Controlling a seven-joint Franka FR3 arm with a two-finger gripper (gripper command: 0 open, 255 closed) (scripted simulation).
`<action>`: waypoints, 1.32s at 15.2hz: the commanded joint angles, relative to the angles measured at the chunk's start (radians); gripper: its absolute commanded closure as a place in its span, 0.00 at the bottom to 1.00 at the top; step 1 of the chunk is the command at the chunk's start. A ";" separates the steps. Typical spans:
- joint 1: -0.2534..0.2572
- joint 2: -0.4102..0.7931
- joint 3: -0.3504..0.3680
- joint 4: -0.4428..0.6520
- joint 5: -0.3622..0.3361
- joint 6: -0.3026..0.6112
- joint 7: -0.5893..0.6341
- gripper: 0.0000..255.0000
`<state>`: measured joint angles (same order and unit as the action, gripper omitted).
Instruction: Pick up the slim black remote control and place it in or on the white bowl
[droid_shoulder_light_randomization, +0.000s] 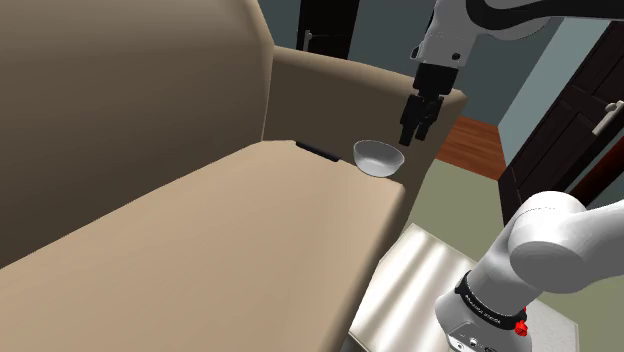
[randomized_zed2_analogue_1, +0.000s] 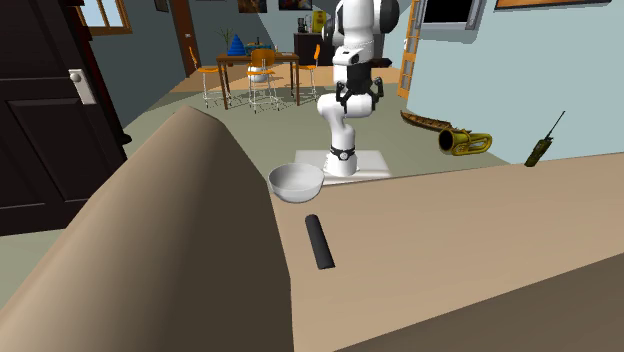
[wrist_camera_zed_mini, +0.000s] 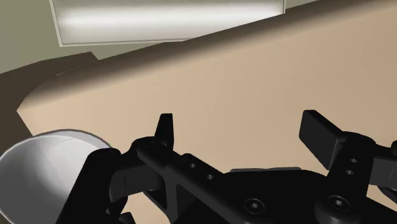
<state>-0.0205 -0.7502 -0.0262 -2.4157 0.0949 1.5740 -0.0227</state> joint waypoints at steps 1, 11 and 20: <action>0.000 0.000 0.000 0.000 0.000 0.000 0.000 0.00; -0.012 0.333 -0.075 0.079 -0.045 0.268 -0.144 0.00; -0.018 0.668 -0.125 0.268 -0.030 0.428 -0.267 0.00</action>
<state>-0.0368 -0.1216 -0.1453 -2.1724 0.0614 1.9850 -0.2736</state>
